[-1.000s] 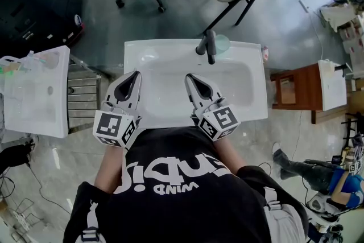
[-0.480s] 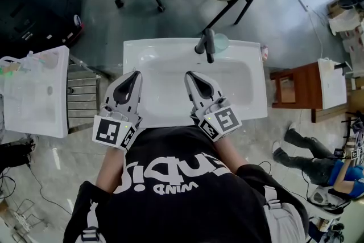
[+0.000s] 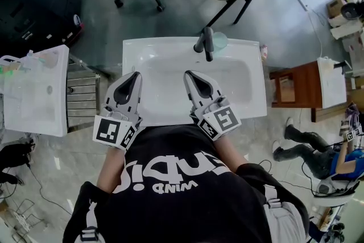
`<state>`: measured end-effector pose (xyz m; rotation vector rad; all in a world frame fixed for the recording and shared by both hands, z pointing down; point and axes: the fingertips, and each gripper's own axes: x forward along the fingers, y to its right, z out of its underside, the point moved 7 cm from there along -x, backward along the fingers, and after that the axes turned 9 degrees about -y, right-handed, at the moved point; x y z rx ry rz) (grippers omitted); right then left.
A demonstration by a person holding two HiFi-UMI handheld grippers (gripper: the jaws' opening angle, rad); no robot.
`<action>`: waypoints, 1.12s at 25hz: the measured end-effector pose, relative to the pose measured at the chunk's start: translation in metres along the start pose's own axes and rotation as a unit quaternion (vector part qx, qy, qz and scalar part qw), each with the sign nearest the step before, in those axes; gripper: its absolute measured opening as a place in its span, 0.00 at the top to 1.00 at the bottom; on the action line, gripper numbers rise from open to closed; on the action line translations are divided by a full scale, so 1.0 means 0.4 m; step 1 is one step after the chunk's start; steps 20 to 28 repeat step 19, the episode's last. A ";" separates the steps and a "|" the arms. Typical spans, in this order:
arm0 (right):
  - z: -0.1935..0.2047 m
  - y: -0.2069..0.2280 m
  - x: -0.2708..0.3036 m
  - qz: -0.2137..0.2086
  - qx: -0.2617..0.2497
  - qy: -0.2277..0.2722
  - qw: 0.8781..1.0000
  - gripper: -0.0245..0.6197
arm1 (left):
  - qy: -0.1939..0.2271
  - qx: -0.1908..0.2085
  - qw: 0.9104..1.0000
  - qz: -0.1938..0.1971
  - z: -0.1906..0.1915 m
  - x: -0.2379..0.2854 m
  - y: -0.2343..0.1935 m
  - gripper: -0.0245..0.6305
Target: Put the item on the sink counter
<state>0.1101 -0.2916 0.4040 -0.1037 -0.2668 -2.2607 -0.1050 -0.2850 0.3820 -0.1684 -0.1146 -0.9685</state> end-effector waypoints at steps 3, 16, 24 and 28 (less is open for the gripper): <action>-0.002 -0.003 -0.004 0.000 -0.001 0.000 1.000 0.93 | -0.003 -0.001 1.000 0.000 0.003 -0.007 0.002 0.93; 0.002 -0.009 -0.020 -0.004 -0.001 -0.001 1.000 0.93 | -0.008 -0.008 1.000 -0.008 0.015 -0.024 0.016 0.93; 0.002 -0.010 -0.022 -0.005 0.000 -0.001 1.000 0.93 | -0.009 -0.008 1.000 -0.008 0.018 -0.027 0.019 0.93; 0.002 -0.010 -0.022 -0.005 0.000 -0.001 1.000 0.93 | -0.009 -0.008 1.000 -0.008 0.018 -0.027 0.019 0.93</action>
